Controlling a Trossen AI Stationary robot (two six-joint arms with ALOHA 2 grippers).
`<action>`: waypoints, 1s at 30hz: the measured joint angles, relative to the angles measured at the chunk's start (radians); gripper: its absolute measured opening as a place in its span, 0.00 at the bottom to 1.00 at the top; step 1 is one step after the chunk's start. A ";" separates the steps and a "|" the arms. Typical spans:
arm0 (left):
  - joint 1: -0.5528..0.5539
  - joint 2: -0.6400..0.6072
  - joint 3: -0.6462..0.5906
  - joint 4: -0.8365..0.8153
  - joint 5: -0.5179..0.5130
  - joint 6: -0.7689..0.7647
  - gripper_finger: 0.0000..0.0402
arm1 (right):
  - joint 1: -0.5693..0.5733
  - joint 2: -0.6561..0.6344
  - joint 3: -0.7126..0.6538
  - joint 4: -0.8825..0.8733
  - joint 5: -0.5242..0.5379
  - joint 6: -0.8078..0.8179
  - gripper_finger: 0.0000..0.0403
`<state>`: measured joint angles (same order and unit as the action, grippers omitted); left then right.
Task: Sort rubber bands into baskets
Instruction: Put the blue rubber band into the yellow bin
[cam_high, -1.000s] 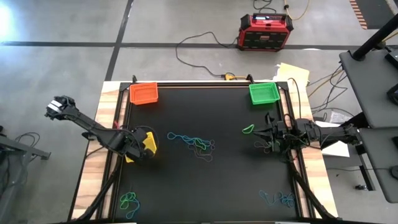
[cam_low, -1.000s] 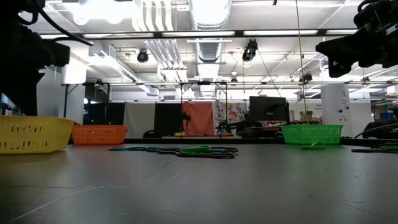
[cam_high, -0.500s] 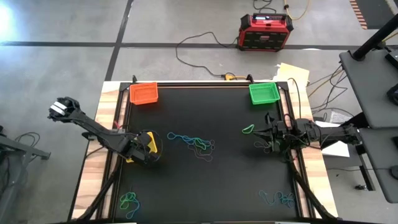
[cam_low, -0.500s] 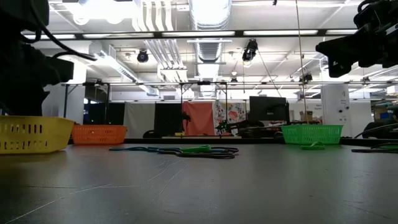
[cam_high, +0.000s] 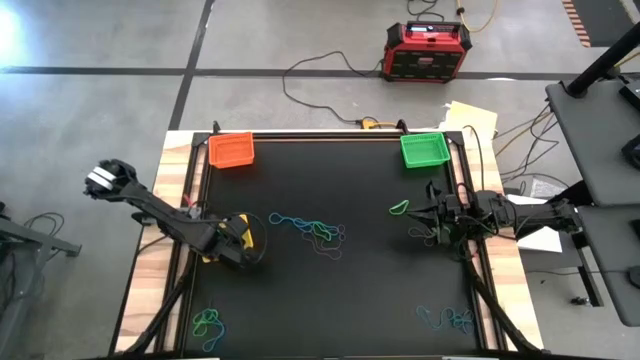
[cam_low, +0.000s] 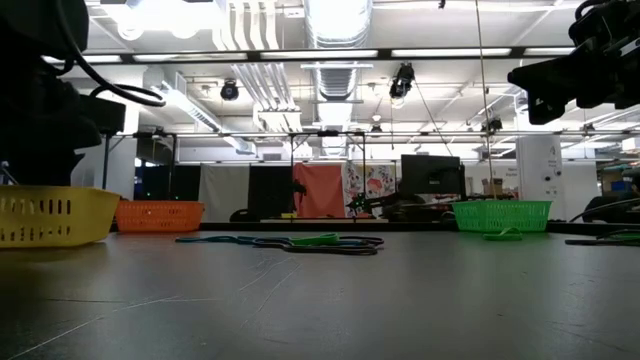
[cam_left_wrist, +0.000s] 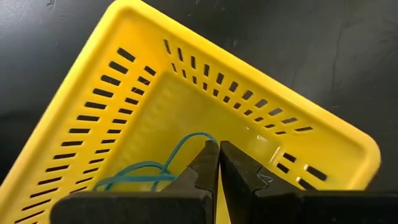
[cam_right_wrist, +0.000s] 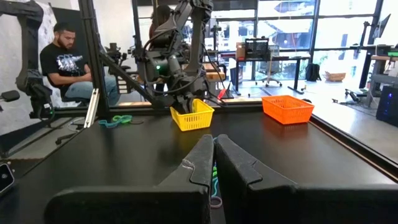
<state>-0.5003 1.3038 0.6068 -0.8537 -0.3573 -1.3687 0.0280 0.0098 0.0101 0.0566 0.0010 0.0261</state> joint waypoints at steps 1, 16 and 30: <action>0.000 0.005 0.005 -0.004 0.000 -0.001 0.01 | 0.000 0.000 0.000 0.000 0.000 0.000 0.02; 0.000 0.005 0.168 -0.230 -0.030 0.001 0.34 | 0.000 0.000 0.000 0.000 0.000 0.000 0.02; 0.001 0.051 0.376 -0.120 -0.308 0.184 0.43 | 0.000 0.000 0.000 0.000 0.000 0.000 0.02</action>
<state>-0.4992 1.3551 0.9827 -0.9741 -0.6651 -1.1850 0.0278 0.0098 0.0100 0.0566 0.0010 0.0259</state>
